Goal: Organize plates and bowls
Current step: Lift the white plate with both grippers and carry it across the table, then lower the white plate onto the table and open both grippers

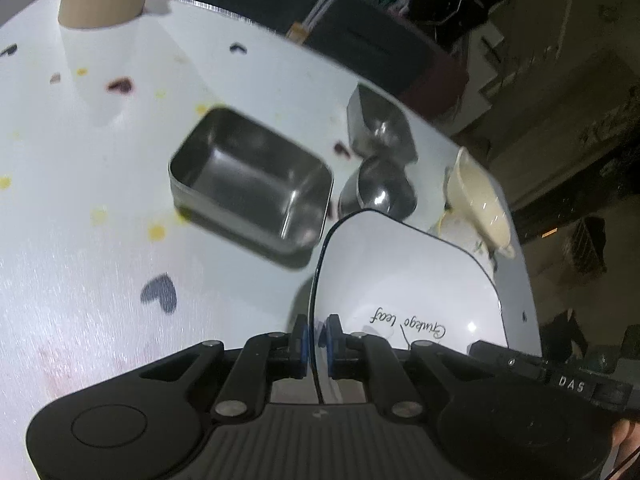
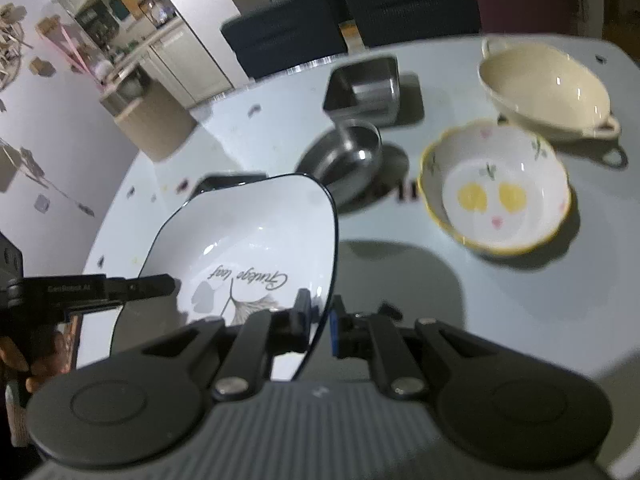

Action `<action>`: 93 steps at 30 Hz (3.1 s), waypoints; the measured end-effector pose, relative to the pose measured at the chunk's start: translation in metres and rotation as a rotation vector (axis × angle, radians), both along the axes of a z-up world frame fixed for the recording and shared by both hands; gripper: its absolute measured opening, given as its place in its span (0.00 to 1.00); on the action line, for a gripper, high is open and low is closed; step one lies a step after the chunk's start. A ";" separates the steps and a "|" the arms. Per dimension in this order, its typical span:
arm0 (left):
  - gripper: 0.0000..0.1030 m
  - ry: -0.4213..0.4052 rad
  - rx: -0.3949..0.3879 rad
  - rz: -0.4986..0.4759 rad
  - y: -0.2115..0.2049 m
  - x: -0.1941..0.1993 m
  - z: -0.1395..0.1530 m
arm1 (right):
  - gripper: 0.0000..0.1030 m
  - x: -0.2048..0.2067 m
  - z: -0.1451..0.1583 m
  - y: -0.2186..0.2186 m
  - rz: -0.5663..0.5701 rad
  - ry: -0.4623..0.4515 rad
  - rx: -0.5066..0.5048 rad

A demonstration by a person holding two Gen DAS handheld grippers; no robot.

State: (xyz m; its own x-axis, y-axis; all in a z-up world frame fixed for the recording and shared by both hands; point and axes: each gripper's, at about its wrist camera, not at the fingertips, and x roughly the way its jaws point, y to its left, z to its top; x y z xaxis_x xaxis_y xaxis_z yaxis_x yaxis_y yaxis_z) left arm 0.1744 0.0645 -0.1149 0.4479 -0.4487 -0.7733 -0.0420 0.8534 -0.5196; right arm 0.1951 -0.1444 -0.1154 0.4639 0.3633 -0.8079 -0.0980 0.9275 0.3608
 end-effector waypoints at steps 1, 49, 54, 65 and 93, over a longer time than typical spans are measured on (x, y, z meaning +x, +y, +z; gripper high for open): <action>0.09 0.009 0.008 -0.010 -0.002 0.000 -0.004 | 0.11 0.000 -0.003 0.000 -0.001 0.011 -0.003; 0.19 0.096 0.152 -0.111 -0.039 0.019 -0.058 | 0.14 0.013 -0.038 0.015 0.012 0.096 -0.238; 0.18 0.093 0.182 -0.143 -0.043 0.018 -0.056 | 0.16 0.013 -0.044 0.013 0.023 0.118 -0.240; 0.12 0.085 0.184 -0.148 -0.046 0.019 -0.052 | 0.19 0.019 -0.058 0.013 0.012 0.151 -0.240; 0.13 0.073 0.246 -0.175 -0.048 0.020 -0.048 | 0.20 0.017 -0.067 0.005 0.008 0.146 -0.189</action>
